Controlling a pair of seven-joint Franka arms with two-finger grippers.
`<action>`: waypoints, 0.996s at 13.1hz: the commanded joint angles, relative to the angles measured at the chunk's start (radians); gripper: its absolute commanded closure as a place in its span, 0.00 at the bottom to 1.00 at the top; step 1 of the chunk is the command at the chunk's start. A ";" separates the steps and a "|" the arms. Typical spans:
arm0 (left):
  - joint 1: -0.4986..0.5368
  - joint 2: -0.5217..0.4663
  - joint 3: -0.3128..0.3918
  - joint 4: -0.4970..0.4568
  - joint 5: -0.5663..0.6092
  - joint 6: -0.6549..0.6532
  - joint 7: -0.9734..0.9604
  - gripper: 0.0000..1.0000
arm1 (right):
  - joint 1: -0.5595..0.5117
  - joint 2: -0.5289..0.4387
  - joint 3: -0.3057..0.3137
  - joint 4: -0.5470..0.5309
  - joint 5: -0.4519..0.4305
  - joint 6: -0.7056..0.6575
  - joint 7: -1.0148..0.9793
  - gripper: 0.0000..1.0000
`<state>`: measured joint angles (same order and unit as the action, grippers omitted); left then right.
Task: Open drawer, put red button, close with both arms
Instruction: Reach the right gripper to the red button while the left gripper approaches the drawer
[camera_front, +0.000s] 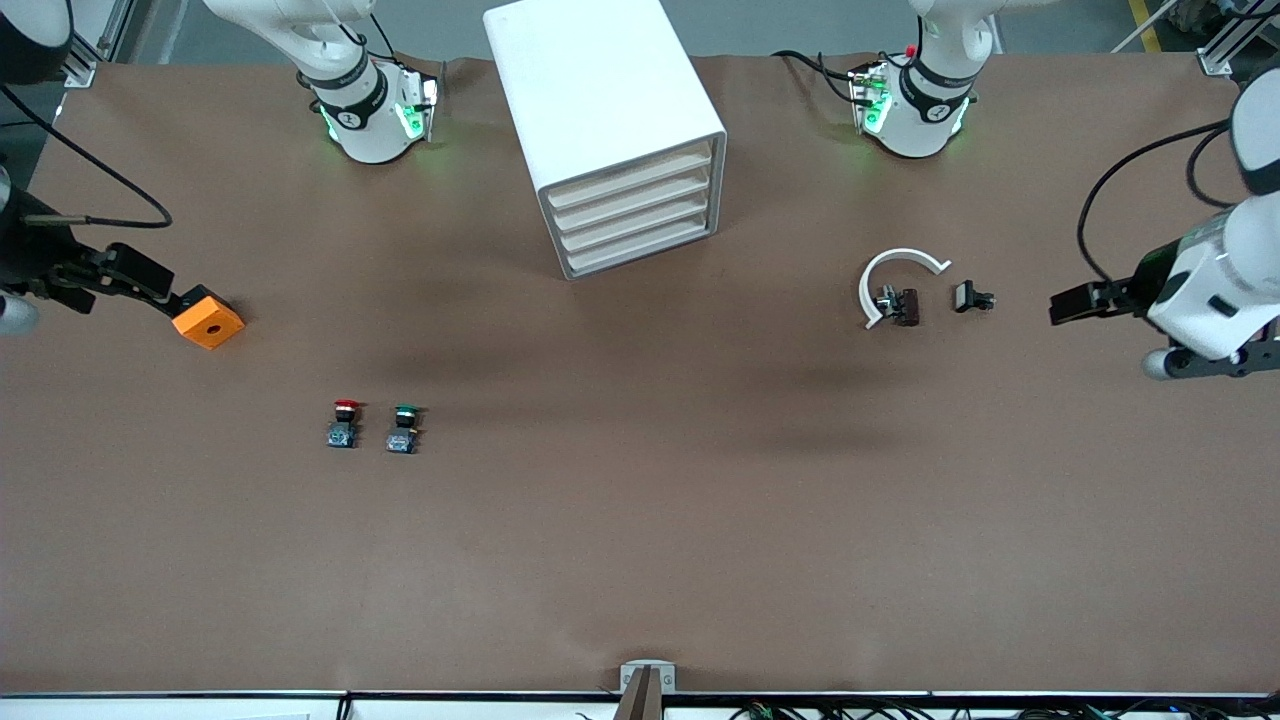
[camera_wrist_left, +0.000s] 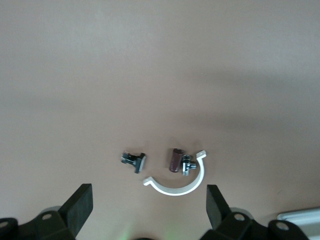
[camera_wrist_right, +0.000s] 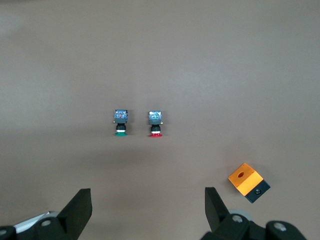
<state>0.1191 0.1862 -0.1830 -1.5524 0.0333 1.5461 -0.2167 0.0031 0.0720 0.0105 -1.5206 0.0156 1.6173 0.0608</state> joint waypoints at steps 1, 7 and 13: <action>-0.009 0.031 -0.033 -0.001 -0.025 -0.014 -0.213 0.00 | 0.020 0.031 0.000 0.023 -0.006 0.010 0.013 0.00; -0.056 0.221 -0.041 0.006 -0.171 0.029 -0.803 0.00 | 0.021 0.069 0.000 0.023 -0.003 0.102 0.008 0.00; -0.166 0.375 -0.041 0.006 -0.283 0.092 -1.336 0.00 | 0.031 0.241 0.000 0.010 -0.013 0.195 0.002 0.00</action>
<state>-0.0186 0.5235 -0.2246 -1.5644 -0.2106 1.6394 -1.3931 0.0240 0.2241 0.0117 -1.5328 0.0156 1.7630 0.0607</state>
